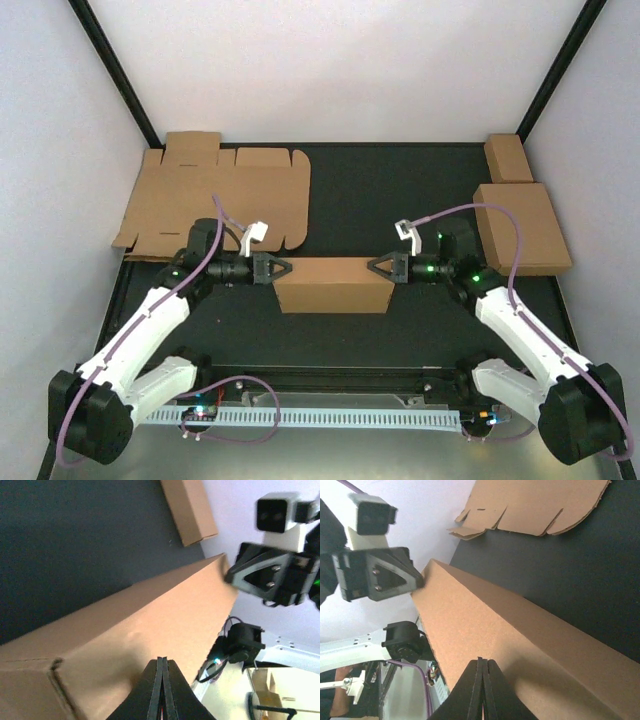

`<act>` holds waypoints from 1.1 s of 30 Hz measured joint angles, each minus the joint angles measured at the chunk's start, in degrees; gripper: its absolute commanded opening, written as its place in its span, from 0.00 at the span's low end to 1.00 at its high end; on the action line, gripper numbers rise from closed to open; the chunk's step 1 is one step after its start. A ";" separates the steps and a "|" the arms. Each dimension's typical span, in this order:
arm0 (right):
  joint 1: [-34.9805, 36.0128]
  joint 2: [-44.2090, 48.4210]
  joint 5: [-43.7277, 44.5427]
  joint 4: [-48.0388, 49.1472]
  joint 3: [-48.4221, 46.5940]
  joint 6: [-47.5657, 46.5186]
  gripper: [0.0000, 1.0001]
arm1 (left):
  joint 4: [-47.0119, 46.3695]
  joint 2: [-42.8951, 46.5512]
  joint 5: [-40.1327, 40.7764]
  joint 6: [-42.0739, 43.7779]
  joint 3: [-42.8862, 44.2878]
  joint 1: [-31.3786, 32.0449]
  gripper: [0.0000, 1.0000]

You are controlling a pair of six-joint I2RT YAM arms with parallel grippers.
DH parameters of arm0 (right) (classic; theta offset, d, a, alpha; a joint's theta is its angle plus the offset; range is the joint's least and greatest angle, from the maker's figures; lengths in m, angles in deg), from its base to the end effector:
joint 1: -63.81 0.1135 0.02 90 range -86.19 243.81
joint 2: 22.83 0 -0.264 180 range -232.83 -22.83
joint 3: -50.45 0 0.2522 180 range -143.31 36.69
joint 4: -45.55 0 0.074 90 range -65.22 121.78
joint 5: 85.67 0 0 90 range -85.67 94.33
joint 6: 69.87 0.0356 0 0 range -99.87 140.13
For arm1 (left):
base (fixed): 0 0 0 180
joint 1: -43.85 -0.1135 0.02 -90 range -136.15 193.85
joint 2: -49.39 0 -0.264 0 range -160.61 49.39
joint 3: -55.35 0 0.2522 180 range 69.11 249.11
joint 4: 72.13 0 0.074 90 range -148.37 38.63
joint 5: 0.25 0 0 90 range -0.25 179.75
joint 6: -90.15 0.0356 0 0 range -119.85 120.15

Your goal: Fold the paper box

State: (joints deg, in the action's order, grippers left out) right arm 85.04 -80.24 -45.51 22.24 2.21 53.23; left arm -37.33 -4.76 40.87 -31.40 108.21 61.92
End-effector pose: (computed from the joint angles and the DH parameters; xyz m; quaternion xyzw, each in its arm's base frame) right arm 0.1846 0.1009 0.2437 -0.1194 0.8117 0.5278 0.2196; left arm 0.1782 -0.0864 0.2644 0.0910 0.8279 -0.5079 0.2198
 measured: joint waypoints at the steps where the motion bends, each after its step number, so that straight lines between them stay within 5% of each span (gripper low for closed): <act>1: 0.00 0.00 0.20 -0.92 -0.44 -0.20 0.02 | -0.42 -0.22 0.00 -0.07 -1.33 0.00 0.02; 8: 0.00 0.59 1.79 -8.76 -5.38 -1.55 0.02 | -6.58 -0.66 -2.27 -0.87 -4.63 -0.07 0.01; 16: 0.00 1.40 0.74 -6.16 -2.97 0.09 0.02 | -6.91 -0.55 -2.40 -0.85 -4.74 -0.07 0.02; 33: -0.04 1.55 -0.61 -2.56 0.22 -0.13 0.02 | 2.01 2.05 -1.09 -0.37 -0.87 -0.07 0.02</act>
State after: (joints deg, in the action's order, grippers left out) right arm 85.00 -78.69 -46.13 19.69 2.43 53.10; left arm -35.32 -2.71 39.77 -31.78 107.33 61.85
